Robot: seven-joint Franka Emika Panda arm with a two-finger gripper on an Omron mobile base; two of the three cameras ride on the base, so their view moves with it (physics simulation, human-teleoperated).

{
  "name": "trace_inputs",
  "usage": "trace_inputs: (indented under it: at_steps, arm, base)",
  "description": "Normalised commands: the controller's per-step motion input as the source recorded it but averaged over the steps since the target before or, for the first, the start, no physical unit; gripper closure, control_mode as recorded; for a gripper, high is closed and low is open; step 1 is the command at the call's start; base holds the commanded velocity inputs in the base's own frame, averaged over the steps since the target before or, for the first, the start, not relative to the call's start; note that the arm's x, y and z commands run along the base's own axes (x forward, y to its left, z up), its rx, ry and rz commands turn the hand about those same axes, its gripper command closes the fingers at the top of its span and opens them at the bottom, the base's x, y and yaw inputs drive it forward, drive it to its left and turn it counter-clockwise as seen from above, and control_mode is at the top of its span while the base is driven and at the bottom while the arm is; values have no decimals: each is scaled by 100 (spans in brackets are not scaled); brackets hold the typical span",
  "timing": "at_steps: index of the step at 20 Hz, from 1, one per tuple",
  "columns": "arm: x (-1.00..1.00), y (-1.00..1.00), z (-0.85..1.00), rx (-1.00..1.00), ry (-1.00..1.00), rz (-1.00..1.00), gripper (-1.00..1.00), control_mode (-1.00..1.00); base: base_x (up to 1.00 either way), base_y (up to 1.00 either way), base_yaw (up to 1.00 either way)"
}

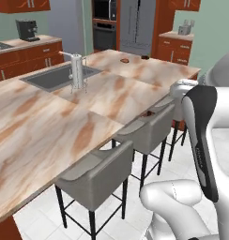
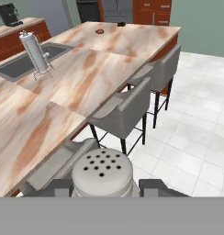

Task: Move the mayonnaise and shaker from the cabinet to the dining counter.

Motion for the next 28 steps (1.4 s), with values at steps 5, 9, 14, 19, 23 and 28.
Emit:
trace_inputs:
  at_steps: [5, 9, 14, 19, 23, 28]
  arm:
    - [0, 0, 0, 0, 0, 0, 100, 100]
    - [0, 0, 0, 0, 0, 0, 100, 100]
    - [0, 0, 0, 0, 0, 0, 100, 100]
    - [0, 0, 0, 0, 0, 0, 100, 100]
    - [0, 0, 0, 0, 0, 0, 100, 100]
    - [0, 0, 0, 0, 0, 0, 100, 100]
  base:
    - [44, -100, 30]
    - [44, -100, 29]
    - [44, -100, 29]
    - [43, -100, 29]
    - [43, -100, 30]
    - [62, -81, 35]
